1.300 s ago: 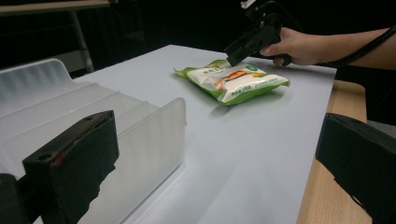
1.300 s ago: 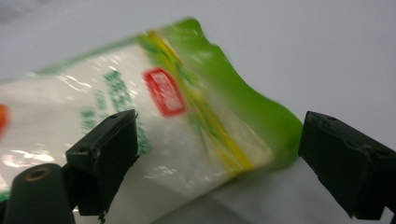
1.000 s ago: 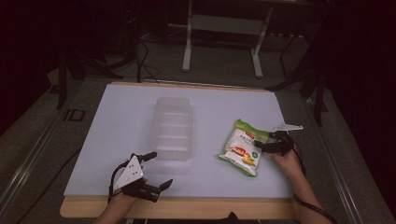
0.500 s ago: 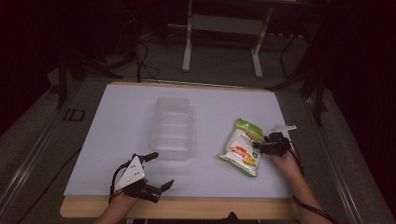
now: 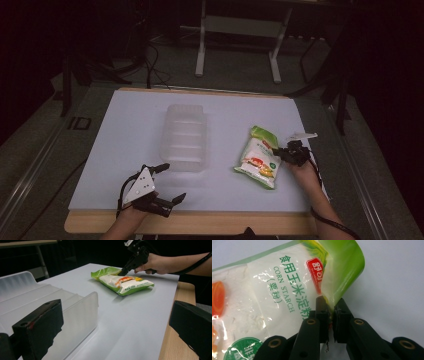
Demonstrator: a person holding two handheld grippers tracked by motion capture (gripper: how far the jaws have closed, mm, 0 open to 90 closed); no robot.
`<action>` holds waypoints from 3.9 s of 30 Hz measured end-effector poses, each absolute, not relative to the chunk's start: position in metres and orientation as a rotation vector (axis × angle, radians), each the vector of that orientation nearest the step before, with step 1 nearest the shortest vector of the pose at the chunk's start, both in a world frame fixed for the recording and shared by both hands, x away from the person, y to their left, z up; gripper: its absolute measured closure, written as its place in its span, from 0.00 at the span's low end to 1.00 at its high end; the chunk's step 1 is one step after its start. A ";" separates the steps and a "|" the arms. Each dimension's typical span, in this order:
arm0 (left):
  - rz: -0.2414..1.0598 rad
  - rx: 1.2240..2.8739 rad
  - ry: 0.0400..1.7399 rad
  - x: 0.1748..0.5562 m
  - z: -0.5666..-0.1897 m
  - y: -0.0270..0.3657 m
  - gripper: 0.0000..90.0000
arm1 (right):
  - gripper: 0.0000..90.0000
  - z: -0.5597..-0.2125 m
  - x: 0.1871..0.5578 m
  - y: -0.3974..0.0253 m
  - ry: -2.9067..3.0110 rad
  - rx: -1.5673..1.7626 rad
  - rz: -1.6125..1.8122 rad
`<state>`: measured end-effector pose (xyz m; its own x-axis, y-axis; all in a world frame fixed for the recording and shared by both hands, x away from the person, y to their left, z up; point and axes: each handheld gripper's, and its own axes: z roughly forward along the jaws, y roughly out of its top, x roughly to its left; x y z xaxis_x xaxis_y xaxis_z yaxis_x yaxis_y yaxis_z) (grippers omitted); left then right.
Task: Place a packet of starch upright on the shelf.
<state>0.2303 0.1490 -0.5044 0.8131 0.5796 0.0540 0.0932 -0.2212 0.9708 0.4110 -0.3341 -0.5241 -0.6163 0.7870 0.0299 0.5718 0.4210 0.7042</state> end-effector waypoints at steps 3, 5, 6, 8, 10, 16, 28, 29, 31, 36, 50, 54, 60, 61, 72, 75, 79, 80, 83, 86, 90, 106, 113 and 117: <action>0.478 1.752 0.520 0.230 -0.505 0.149 0.00 | 0.95 -0.520 0.410 -0.334 2.364 1.171 1.015; 0.481 1.752 0.516 0.230 -0.505 0.149 0.00 | 0.95 -0.517 0.409 -0.335 2.358 1.165 1.028; 0.486 1.757 0.515 0.230 -0.505 0.149 0.00 | 0.95 -0.515 0.407 -0.335 2.354 1.161 1.036; 0.503 1.769 0.509 0.231 -0.505 0.148 0.00 | 0.95 -0.510 0.405 -0.335 2.345 1.145 1.048; 0.507 1.769 0.514 0.232 -0.506 0.148 0.00 | 0.95 -0.504 0.402 -0.335 2.335 1.121 1.069; 0.510 1.731 0.534 0.233 -0.504 0.152 0.01 | 0.96 -0.490 0.393 -0.332 2.307 1.076 1.110; 0.395 1.760 0.611 0.234 -0.500 0.152 0.03 | 0.96 -0.463 0.378 -0.321 2.270 0.972 1.206; 0.402 1.759 0.608 0.233 -0.499 0.152 0.02 | 0.96 -0.461 0.377 -0.320 2.268 0.967 1.213; 0.429 1.757 0.599 0.231 -0.497 0.151 0.02 | 0.96 -0.458 0.373 -0.318 2.261 0.956 1.222; 0.471 1.755 0.596 0.228 -0.495 0.149 0.01 | 0.96 -0.453 0.365 -0.316 2.251 0.924 1.246; 0.427 1.769 0.598 0.229 -0.496 0.147 0.00 | 0.96 -0.429 0.345 -0.297 2.251 0.810 1.363; 0.415 1.757 0.601 0.229 -0.497 0.148 0.00 | 0.96 -0.423 0.339 -0.290 2.259 0.768 1.382; 0.436 1.740 0.588 0.229 -0.498 0.149 0.00 | 0.97 -0.407 0.329 -0.277 2.281 0.676 1.414; 0.428 1.735 0.590 0.230 -0.499 0.150 0.00 | 0.97 -0.405 0.328 -0.275 2.281 0.670 1.419; 0.412 1.716 0.573 0.228 -0.488 0.145 0.00 | 0.97 -0.377 0.319 -0.279 2.209 0.621 1.497; 0.335 1.740 0.588 0.229 -0.479 0.142 0.00 | 0.97 -0.369 0.313 -0.279 2.195 0.604 1.512; 0.289 1.755 0.580 0.230 -0.468 0.137 0.00 | 0.97 -0.361 0.305 -0.278 2.186 0.566 1.524; 0.297 1.758 0.576 0.231 -0.466 0.136 0.00 | 0.97 -0.359 0.304 -0.277 2.186 0.561 1.525; 0.280 1.744 0.567 0.235 -0.456 0.132 0.00 | 0.97 -0.355 0.300 -0.276 2.184 0.547 1.543; 0.254 1.744 0.577 0.242 -0.447 0.128 0.00 | 0.97 -0.349 0.294 -0.274 2.172 0.522 1.552; 0.257 1.757 0.573 0.248 -0.439 0.121 0.00 | 0.97 -0.342 0.287 -0.272 2.169 0.487 1.575; 0.302 1.763 0.438 0.266 -0.396 0.085 0.00 | 0.97 -0.330 0.274 -0.259 2.174 0.413 1.615; 0.271 1.767 0.391 0.277 -0.391 0.067 0.00 | 0.97 -0.328 0.272 -0.256 2.165 0.402 1.627; 0.254 1.761 0.401 0.282 -0.391 0.059 0.07 | 0.97 -0.327 0.273 -0.254 2.164 0.397 1.627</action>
<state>0.2823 0.0591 -0.3909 0.9154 0.4001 -0.0447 0.1307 -0.1903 0.9730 0.2729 -0.2539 -0.3273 -0.8784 0.4549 -0.1462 -0.0142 0.2809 0.9596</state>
